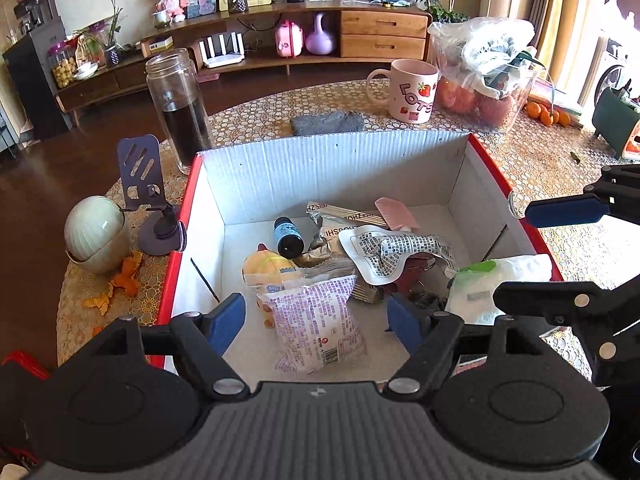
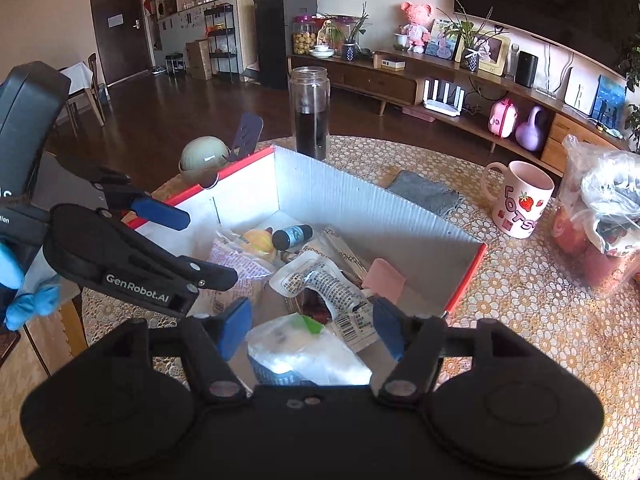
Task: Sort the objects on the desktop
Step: 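Lower both items into the red box and open both tools, then withdraw both open tools away from the red box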
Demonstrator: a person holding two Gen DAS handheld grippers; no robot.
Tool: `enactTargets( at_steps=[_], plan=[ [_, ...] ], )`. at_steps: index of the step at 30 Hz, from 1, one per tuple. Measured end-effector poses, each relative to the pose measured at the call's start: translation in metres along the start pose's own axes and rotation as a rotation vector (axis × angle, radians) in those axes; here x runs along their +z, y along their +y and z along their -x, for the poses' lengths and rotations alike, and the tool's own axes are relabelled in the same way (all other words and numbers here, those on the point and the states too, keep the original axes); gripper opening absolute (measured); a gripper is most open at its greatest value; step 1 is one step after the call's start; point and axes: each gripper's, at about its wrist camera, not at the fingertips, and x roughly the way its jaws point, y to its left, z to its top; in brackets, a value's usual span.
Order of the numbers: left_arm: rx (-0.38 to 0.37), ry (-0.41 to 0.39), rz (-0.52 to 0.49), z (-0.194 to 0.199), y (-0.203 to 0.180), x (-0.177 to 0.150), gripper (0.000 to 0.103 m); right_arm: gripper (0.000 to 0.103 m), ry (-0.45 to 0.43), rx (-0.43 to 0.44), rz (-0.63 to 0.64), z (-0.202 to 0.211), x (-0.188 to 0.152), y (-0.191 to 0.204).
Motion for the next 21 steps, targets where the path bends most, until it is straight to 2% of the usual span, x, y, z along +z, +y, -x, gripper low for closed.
enactTargets(
  at_steps=[10, 13, 15, 17, 21],
  plan=[
    [0.012, -0.057, 0.037, 0.03, -0.009, -0.013, 0.078, 0.079, -0.037, 0.007, 0.002, 0.03, -0.014, 0.007],
    [0.021, -0.074, 0.034, 0.036, -0.013, -0.016, 0.087, 0.079, -0.047, 0.007, -0.01, 0.036, -0.019, 0.008],
    [0.029, -0.08, 0.038, 0.04, -0.015, -0.018, 0.089, 0.085, -0.054, 0.008, -0.013, 0.04, -0.021, 0.009],
    [0.025, -0.082, 0.048, 0.042, -0.015, -0.02, 0.102, 0.087, -0.064, 0.011, -0.012, 0.045, -0.024, 0.008],
    [0.024, -0.095, 0.059, 0.048, -0.016, -0.022, 0.103, 0.094, -0.072, 0.013, -0.023, 0.051, -0.029, 0.006]
  ],
)
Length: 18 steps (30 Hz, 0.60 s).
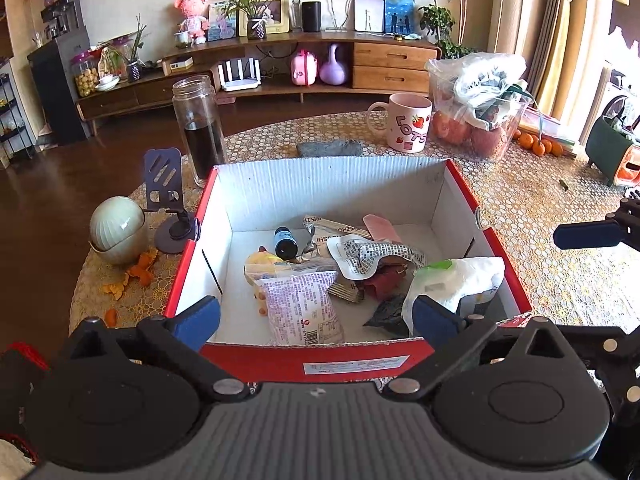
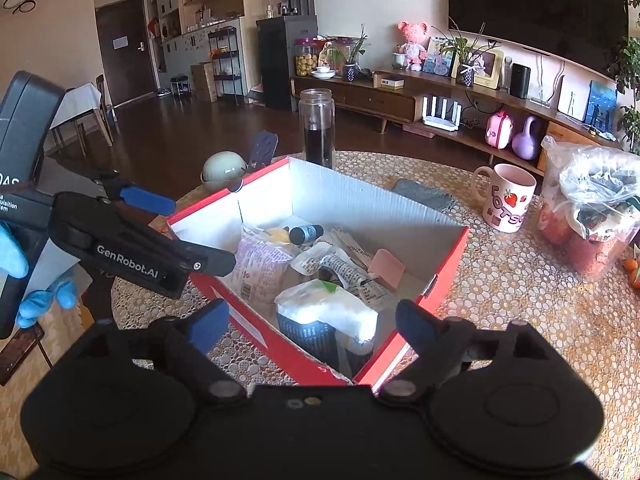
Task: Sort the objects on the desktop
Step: 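Withdraw both open tools away from the red box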
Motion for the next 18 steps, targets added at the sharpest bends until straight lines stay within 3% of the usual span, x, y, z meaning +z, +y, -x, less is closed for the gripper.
enactTargets(
  at_steps=[8, 18],
  plan=[
    [0.025, -0.031, 0.01, 0.013, -0.009, -0.007, 0.103, 0.102, -0.043, -0.022, -0.022, 0.013, -0.011, 0.0],
    [0.033, -0.064, 0.036, 0.033, -0.016, -0.027, 0.103, 0.103, -0.09, -0.051, -0.073, 0.035, -0.023, -0.002]
  ],
)
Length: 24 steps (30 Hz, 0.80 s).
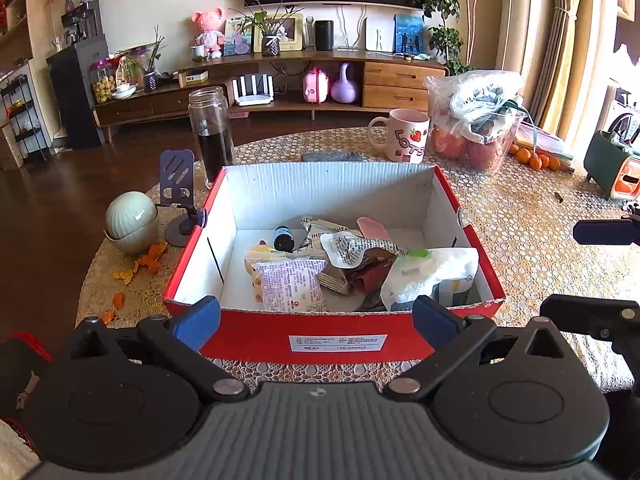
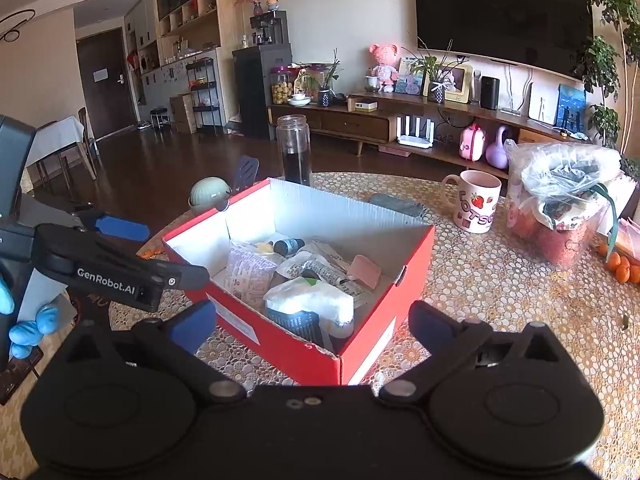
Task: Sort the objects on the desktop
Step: 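Withdraw both open tools away from the red box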
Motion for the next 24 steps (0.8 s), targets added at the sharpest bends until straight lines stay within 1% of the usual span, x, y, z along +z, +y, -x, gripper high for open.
enactTargets(
  at_steps=[4, 9, 12, 15, 24],
  plan=[
    [0.005, -0.002, 0.006, 0.007, -0.002, -0.005, 0.103, 0.103, -0.008, -0.008, -0.023, 0.006, -0.002, -0.001],
    [0.019, -0.029, -0.014, 0.016, -0.01, -0.008, 0.103, 0.103, -0.017, -0.019, -0.028, 0.01, -0.005, 0.002],
    [0.041, -0.041, -0.007, 0.021, -0.014, -0.01, 0.103, 0.103, -0.024, -0.032, -0.027, 0.013, -0.006, 0.004],
    [0.027, -0.036, 0.002, 0.024, -0.016, -0.01, 0.103, 0.103, -0.027, -0.052, -0.028, 0.016, -0.008, 0.004],
    [0.031, -0.028, 0.011, 0.026, -0.021, -0.016, 0.103, 0.103, -0.025, -0.078, -0.063, 0.018, -0.015, 0.001]
  ],
)
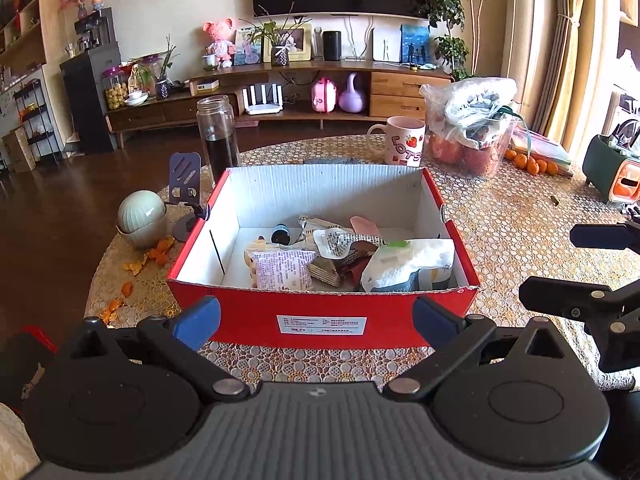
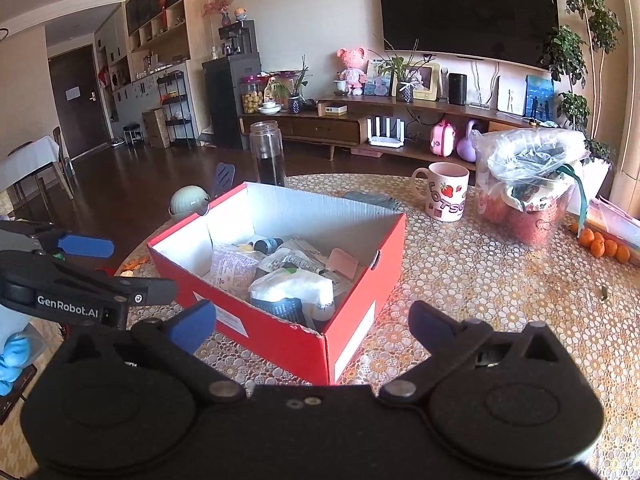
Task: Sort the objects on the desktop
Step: 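Withdraw both open tools away from the red box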
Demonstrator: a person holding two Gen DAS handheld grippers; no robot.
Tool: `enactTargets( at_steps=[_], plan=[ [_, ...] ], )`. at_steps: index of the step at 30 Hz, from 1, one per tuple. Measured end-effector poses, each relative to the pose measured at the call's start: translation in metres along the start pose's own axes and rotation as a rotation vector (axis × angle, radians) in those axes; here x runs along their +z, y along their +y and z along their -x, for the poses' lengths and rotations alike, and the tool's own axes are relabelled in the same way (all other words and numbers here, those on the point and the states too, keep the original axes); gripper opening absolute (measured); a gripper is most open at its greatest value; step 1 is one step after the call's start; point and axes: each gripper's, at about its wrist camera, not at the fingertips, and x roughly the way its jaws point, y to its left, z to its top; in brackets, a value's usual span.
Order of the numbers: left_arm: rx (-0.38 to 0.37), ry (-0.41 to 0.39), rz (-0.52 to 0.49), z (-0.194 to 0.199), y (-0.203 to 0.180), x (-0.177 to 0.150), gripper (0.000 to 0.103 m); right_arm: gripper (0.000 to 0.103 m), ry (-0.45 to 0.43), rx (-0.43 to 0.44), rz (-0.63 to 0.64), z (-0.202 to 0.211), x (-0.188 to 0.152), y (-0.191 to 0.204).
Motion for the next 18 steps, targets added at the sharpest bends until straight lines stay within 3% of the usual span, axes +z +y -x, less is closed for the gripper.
enactTargets(
  at_steps=[18],
  plan=[
    [0.008, 0.044, 0.003, -0.013, -0.006, -0.012, 0.103, 0.103, 0.007, -0.024, -0.065, -0.006, -0.012, -0.008]
  ],
)
